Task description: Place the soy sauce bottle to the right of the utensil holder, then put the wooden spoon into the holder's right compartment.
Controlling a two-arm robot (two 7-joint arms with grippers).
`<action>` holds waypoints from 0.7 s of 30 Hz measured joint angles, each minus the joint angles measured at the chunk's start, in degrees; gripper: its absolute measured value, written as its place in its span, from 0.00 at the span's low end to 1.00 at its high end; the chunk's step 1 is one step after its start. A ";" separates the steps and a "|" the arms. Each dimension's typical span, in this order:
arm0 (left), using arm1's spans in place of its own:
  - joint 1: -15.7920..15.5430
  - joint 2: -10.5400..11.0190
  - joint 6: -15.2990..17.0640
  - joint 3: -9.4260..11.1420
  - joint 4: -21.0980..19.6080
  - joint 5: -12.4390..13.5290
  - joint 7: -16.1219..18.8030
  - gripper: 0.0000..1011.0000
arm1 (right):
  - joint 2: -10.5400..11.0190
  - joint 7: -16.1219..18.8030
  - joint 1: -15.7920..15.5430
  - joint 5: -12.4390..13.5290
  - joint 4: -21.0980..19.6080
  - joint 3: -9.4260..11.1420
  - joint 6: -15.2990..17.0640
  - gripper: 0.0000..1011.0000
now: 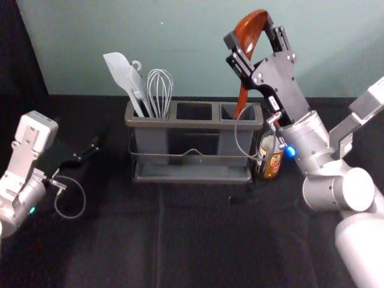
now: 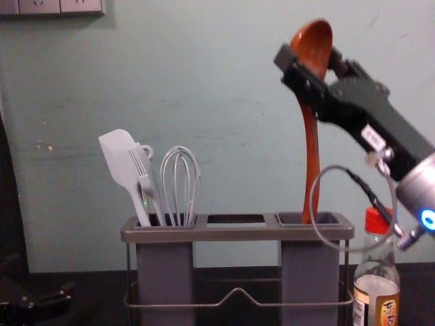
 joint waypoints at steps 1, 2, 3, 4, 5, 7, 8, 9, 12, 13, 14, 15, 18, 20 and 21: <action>0.00 0.00 0.00 0.00 0.00 0.00 0.00 0.99 | -0.14 0.69 0.13 0.44 0.92 0.07 -0.59 0.83; 0.00 0.00 0.00 0.00 0.00 0.00 0.00 0.99 | -0.27 1.40 0.27 0.88 1.82 0.11 -1.13 0.83; 0.00 0.00 0.00 0.00 0.00 0.00 0.00 0.99 | -0.48 2.73 0.51 1.71 3.68 0.19 -2.07 0.83; 0.00 0.00 0.00 0.00 0.00 0.00 0.00 0.99 | -0.57 3.42 0.64 2.10 4.59 0.24 -2.47 0.83; 0.00 0.00 0.00 0.00 0.00 0.00 0.01 0.99 | -0.67 3.98 0.76 2.45 5.45 0.30 -2.81 0.83; 0.00 0.00 0.00 0.00 0.00 0.00 0.00 0.99 | -0.83 4.89 0.93 2.98 6.83 0.40 -3.33 0.83; 0.00 0.00 0.00 0.00 0.00 0.00 0.00 0.99 | -1.00 5.73 1.11 3.43 8.14 0.54 -3.76 0.83; 0.00 0.00 0.00 0.00 0.00 0.00 0.00 0.99 | -1.07 6.02 1.16 3.61 8.77 0.60 -3.91 0.83; 0.00 0.00 0.00 0.00 0.00 0.00 0.00 0.99 | -1.31 6.84 1.26 3.88 10.72 0.87 -4.32 0.83; 0.00 0.00 0.00 0.00 0.00 0.00 0.00 0.99 | -1.36 7.00 1.27 3.93 11.11 0.93 -4.39 0.83; 0.00 0.00 0.00 0.00 0.00 0.00 0.00 0.99 | -1.48 7.20 1.32 4.00 11.75 1.07 -4.50 0.83; 0.00 0.00 0.00 0.00 0.00 0.00 0.00 0.99 | -1.53 7.28 1.33 4.02 12.12 1.16 -4.55 0.83; 0.00 0.00 0.00 0.00 0.00 0.00 0.00 0.99 | -1.79 7.81 1.44 4.05 13.81 1.50 -4.83 0.83; 0.00 0.00 0.00 0.00 0.00 0.00 0.00 0.99 | -1.90 8.05 1.48 4.06 14.40 1.62 -4.93 0.83; 0.00 0.00 0.00 -0.01 0.00 0.00 0.00 0.99 | -1.96 8.14 1.48 4.07 14.73 1.71 -4.97 0.83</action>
